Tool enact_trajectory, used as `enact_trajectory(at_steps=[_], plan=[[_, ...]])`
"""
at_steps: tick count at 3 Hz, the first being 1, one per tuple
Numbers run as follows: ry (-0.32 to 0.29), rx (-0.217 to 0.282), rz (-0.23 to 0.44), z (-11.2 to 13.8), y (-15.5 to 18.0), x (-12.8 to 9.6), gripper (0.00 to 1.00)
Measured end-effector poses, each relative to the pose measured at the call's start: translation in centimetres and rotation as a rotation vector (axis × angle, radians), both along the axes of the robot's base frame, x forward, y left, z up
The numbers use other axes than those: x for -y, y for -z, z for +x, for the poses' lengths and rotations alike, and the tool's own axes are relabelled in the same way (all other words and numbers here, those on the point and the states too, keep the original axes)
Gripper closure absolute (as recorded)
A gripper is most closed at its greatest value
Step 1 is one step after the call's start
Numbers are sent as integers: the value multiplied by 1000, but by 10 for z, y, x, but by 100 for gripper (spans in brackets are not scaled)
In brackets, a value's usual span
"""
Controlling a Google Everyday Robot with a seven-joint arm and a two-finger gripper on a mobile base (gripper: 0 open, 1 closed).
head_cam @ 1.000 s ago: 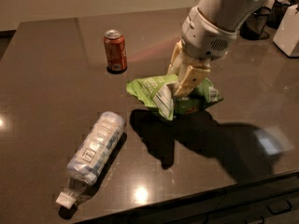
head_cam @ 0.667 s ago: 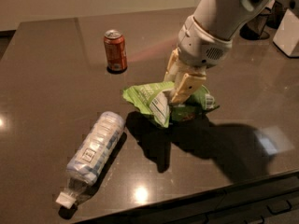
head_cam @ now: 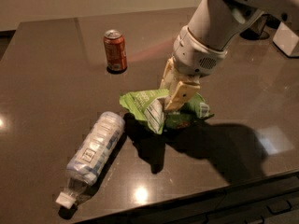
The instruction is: Move green rice chip bag near blue plastic bottle
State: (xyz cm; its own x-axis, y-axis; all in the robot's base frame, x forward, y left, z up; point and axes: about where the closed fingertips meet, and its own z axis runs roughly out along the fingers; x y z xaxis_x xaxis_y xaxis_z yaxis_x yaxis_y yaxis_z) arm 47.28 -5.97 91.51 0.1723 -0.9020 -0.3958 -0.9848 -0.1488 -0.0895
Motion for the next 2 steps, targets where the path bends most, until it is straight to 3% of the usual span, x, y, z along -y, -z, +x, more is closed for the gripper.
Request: enact_trajectory(at_steps=[2], plan=[[0,-24,36,-4,0,-10,12]])
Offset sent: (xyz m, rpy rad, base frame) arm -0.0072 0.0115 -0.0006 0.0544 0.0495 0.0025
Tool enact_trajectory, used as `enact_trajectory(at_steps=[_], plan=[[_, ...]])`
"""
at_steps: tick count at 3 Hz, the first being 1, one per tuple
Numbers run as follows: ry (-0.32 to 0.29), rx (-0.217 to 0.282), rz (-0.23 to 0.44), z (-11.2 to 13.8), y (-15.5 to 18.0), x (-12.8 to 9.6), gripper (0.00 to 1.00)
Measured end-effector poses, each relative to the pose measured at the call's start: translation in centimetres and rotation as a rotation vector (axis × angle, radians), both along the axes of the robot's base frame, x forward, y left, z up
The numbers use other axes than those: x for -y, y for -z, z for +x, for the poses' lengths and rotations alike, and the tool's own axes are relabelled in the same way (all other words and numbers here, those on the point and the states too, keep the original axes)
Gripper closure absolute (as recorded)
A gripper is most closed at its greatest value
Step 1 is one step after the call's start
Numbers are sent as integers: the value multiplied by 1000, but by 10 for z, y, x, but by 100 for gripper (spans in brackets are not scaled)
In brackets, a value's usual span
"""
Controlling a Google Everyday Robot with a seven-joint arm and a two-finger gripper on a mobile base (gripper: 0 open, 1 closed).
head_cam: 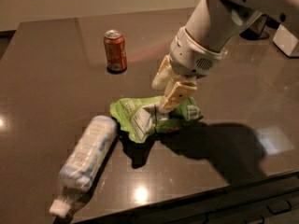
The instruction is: Move green rice chip bag near blue plastic bottle
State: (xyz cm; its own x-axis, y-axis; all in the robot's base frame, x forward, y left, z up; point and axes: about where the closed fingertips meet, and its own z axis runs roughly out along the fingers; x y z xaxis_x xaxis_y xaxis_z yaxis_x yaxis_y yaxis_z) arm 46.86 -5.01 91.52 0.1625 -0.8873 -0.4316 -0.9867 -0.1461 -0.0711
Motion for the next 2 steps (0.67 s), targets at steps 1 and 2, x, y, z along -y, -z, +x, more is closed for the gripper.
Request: enact_trajectory(at_steps=[1,2], plan=[[0,-1,14,-2,-2,-2,0],[0,-1,14,-2,-2,-2,0]])
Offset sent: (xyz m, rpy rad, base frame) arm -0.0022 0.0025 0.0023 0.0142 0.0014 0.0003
